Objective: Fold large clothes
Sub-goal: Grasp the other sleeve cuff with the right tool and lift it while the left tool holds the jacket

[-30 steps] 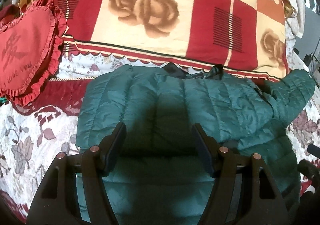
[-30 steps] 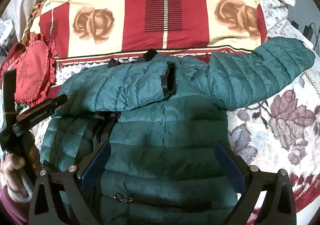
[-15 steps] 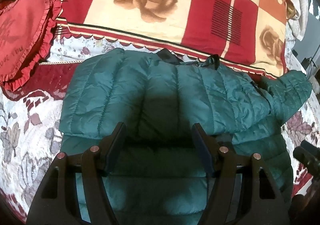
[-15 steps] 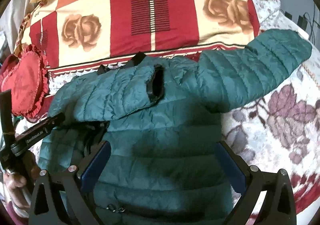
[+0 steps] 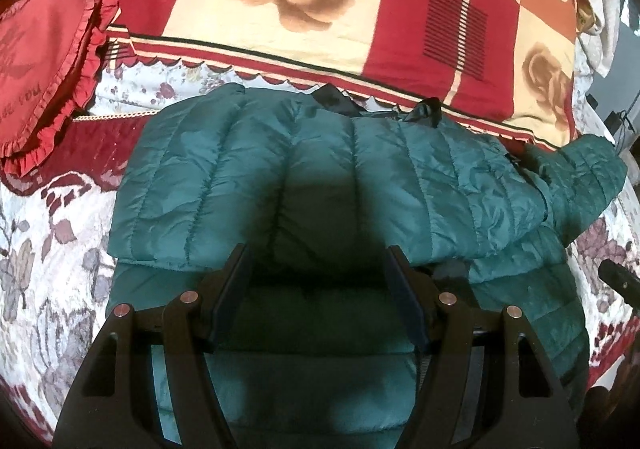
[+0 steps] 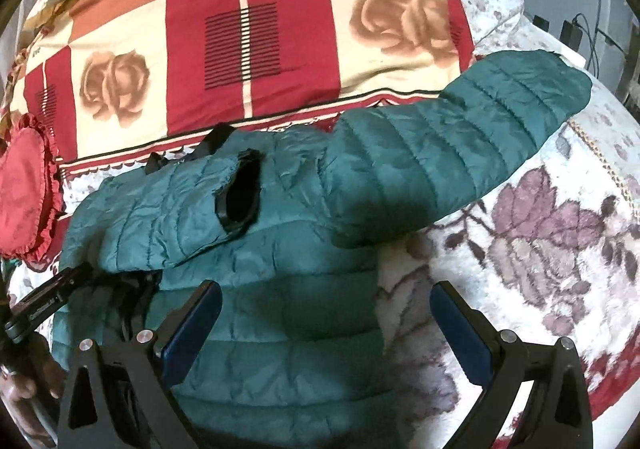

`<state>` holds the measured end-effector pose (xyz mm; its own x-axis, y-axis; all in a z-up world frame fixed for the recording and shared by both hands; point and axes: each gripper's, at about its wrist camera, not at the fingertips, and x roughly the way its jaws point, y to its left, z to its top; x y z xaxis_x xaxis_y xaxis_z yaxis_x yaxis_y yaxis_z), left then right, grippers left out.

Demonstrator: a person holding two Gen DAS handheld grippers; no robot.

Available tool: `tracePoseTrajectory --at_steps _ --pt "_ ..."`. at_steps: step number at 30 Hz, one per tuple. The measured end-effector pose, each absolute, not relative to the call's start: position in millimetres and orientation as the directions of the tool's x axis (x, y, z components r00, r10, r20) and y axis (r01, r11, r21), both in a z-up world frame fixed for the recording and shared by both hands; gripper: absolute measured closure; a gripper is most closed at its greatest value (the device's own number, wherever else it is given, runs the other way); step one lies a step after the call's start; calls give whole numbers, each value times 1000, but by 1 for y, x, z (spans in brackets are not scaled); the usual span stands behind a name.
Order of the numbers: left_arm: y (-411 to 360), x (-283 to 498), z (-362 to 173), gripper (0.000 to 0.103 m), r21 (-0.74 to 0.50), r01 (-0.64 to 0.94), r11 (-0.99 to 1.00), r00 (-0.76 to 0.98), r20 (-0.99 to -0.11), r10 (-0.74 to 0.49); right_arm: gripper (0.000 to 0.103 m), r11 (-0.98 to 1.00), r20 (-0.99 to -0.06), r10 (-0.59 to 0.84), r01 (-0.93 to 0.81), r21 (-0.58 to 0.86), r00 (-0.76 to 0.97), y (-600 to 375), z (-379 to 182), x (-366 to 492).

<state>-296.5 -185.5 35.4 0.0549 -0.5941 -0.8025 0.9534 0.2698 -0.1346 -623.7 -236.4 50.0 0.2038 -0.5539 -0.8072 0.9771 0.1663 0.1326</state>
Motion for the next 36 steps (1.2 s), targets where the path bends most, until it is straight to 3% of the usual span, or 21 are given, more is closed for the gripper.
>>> tracePoseTrajectory --at_steps 20,29,36 --pt "-180 -293 34 35 -150 948 280 48 -803 -594 0 138 -805 -565 983 124 180 -255 45 -647" --pt "-176 -285 31 35 -160 942 295 47 -807 -588 0 -26 -767 -627 981 194 135 -317 51 -736" --pt "-173 -284 29 35 -195 933 301 19 -812 -584 3 -156 -717 -671 909 386 189 -349 60 -817"
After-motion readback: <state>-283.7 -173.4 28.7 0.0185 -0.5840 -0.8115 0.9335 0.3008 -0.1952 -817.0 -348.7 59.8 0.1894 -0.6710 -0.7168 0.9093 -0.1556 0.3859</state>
